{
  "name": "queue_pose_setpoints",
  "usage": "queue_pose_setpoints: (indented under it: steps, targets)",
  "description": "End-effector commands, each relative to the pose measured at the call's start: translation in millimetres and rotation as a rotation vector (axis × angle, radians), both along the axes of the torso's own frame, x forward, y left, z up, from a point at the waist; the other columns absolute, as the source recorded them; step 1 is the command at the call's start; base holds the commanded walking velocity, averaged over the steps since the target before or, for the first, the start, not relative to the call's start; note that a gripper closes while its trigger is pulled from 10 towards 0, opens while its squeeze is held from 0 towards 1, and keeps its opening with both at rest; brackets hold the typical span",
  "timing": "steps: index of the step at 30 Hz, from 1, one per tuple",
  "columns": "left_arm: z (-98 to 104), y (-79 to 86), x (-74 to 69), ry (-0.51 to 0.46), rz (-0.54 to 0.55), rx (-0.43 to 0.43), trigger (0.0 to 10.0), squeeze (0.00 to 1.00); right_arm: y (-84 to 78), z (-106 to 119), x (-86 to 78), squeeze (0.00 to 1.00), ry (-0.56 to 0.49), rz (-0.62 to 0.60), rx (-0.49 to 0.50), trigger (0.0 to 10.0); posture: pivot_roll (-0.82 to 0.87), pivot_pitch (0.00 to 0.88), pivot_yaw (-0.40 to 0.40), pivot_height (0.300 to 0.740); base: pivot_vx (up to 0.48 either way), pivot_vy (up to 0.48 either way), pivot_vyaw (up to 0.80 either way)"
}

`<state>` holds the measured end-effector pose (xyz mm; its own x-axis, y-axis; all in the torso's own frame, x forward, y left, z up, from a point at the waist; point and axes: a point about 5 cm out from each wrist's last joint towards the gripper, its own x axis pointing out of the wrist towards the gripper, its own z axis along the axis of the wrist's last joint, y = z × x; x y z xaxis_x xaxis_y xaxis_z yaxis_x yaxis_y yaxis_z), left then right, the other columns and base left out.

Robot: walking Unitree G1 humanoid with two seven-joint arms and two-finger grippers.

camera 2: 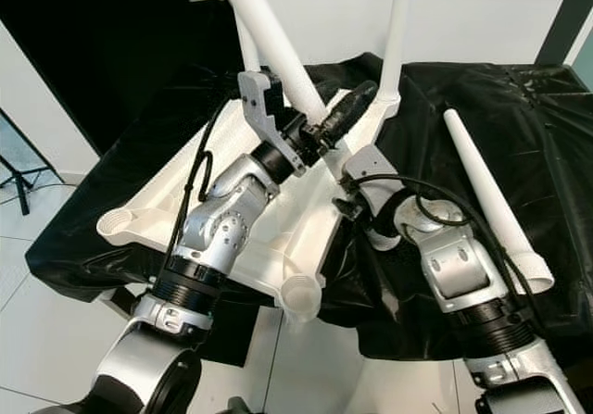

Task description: Building children table

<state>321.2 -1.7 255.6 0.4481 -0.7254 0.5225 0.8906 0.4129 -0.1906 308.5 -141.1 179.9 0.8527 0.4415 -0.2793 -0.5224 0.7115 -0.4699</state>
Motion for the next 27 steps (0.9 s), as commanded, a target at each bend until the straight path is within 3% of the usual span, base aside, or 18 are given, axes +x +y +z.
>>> queue_pose_setpoints:
  steps: [1, 2, 3, 5, 6, 7, 8, 13, 16, 19, 22, 23, 24, 27]
  targets:
    - [2.5, -4.6, -1.9, 0.033, -0.069, -0.072, 10.0, 1.0, 7.0, -0.5, -1.6, 0.0, -0.035, -0.048, 0.018, 0.0, -0.16, 0.0, 0.098, 0.74, 0.0, 0.0, 0.0]
    - [1.4, -1.8, -0.5, 0.067, -0.092, -0.106, 10.0, 0.69, 13.3, -2.6, -2.5, 0.0, -0.059, -0.097, 0.044, 0.0, -0.16, 0.0, 0.1, 0.74, 0.0, 0.0, 0.0]
    - [1.4, -1.8, -0.5, 0.067, -0.092, -0.106, 10.0, 0.69, 13.3, -2.6, -2.5, 0.0, -0.059, -0.097, 0.044, 0.0, -0.16, 0.0, 0.1, 0.74, 0.0, 0.0, 0.0]
    - [0.2, 2.7, -1.5, 0.097, -0.154, -0.153, 10.0, 0.0, 23.2, -4.2, -4.1, 0.0, -0.118, -0.198, 0.085, 0.0, -0.16, 0.0, 0.102, 0.74, 0.0, 0.0, 0.0]
    - [0.2, 2.7, -1.5, 0.097, -0.154, -0.153, 10.0, 0.0, 23.2, -4.2, -4.1, 0.0, -0.118, -0.198, 0.085, 0.0, -0.16, 0.0, 0.102, 0.74, 0.0, 0.0, 0.0]
    - [1.6, 5.9, -7.4, 0.086, -0.233, -0.178, 10.0, 0.0, 24.9, -2.3, -4.4, 0.0, -0.166, -0.329, 0.142, 0.0, -0.16, 0.0, 0.101, 0.74, 0.0, 0.0, 0.0]
    - [2.1, 6.6, -9.2, 0.081, -0.253, -0.182, 10.0, 0.0, 24.5, -1.7, -4.6, 0.0, -0.175, -0.365, 0.158, 0.0, -0.16, 0.0, 0.101, 0.74, 0.0, 0.0, 0.0]
    - [-4.7, 11.6, -25.5, 0.025, -0.412, -0.126, 10.0, 0.0, 18.8, 9.1, -7.1, 0.0, -0.252, -0.513, 0.216, 0.0, -0.17, 0.0, 0.102, 0.74, 0.0, 0.0, 0.0]
    - [-6.9, 12.8, -28.3, 0.019, -0.441, -0.114, 10.0, 0.0, 17.9, 11.5, -7.6, 0.0, -0.267, -0.533, 0.221, 0.0, -0.17, 0.0, 0.102, 0.74, 0.0, 0.0, 0.0]
    - [-25.6, 18.1, -37.8, -0.014, -0.521, 0.024, 10.0, 0.0, 10.2, 23.9, -7.0, 0.0, -0.33, -0.605, 0.243, 0.0, -0.17, 0.0, 0.102, 0.74, 0.0, 0.0, 0.0]
    - [-33.7, 19.7, -38.2, -0.02, -0.516, 0.08, 10.0, 0.0, 5.9, 29.2, -6.5, 0.0, -0.357, -0.633, 0.25, 0.0, -0.17, 0.0, 0.104, 0.74, 0.0, 0.0, 0.0]
    - [-40.3, 22.1, -37.4, -0.023, -0.5, 0.128, 10.0, 0.0, 2.7, 33.1, -6.1, 0.0, -0.379, -0.663, 0.255, 1.1, -0.17, 0.0, 0.105, 0.74, 0.0, 0.0, 0.0]
    - [-47.0, 25.9, -35.8, -0.028, -0.478, 0.175, 10.0, 0.0, -0.8, 36.6, -5.6, 0.0, -0.398, -0.687, 0.257, 10.0, -0.17, 0.0, 0.106, 0.74, 0.0, 0.0, 0.0]
    - [-51.6, 29.9, -34.4, -0.036, -0.461, 0.209, 10.0, 0.0, -3.2, 38.8, -5.5, 0.0, -0.411, -0.701, 0.258, 10.0, -0.17, 0.0, 0.106, 0.74, 0.0, 0.0, 0.0]
